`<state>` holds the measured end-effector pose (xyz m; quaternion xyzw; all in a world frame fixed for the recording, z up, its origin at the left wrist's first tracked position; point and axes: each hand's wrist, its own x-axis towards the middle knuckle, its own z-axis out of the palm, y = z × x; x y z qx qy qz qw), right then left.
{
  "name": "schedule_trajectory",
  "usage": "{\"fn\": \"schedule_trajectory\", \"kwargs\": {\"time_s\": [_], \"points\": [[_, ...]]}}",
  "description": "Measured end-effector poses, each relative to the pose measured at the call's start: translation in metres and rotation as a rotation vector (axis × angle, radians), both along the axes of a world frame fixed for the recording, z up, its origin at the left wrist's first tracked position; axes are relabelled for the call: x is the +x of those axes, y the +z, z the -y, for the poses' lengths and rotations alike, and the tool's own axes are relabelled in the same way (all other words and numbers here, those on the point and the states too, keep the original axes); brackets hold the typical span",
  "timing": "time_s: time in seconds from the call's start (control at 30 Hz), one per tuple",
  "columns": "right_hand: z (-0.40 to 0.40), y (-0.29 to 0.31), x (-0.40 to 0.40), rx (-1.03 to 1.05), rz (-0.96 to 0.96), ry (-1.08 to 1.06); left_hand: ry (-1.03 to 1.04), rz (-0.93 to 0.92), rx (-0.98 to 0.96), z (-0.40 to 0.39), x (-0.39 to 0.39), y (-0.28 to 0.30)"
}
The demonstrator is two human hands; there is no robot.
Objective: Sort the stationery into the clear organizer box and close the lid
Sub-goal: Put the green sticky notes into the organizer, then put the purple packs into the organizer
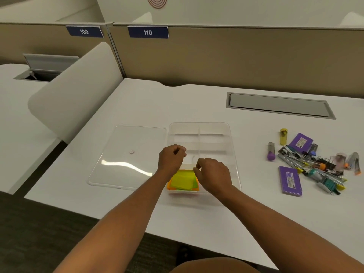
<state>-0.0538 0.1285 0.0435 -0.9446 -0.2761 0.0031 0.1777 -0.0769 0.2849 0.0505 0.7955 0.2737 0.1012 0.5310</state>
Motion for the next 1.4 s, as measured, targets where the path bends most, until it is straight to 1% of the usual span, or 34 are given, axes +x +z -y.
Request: {"fn": "schedule_trajectory", "kwargs": {"time_s": [0.17, 0.4, 0.6, 0.8, 1.07, 1.2, 1.27, 1.4], "points": [[0.036, 0.005, 0.015, 0.086, -0.031, -0.114, -0.043, 0.007, 0.037, 0.029, 0.016, 0.002], [0.111, 0.007, 0.043, 0.119, -0.079, -0.284, -0.147, 0.041, 0.021, 0.093, 0.049, 0.007], [0.177, 0.002, 0.063, 0.083, -0.084, -0.415, -0.254, 0.064, 0.070, 0.151, 0.080, 0.007], [0.235, -0.010, 0.082, -0.009, -0.206, -0.524, -0.337, 0.038, 0.064, 0.195, 0.110, 0.001], [0.267, -0.030, 0.094, -0.200, -0.379, -0.569, -0.412, -0.050, 0.060, 0.234, 0.133, -0.016], [0.264, -0.030, 0.100, -0.244, -0.397, -0.571, -0.440, -0.090, 0.094, 0.244, 0.145, -0.022], [0.263, -0.031, 0.103, -0.249, -0.425, -0.568, -0.440, -0.100, 0.117, 0.247, 0.150, -0.026], [0.270, -0.032, 0.112, -0.169, -0.495, -0.538, -0.419, -0.080, 0.144, 0.256, 0.161, -0.030]]}}
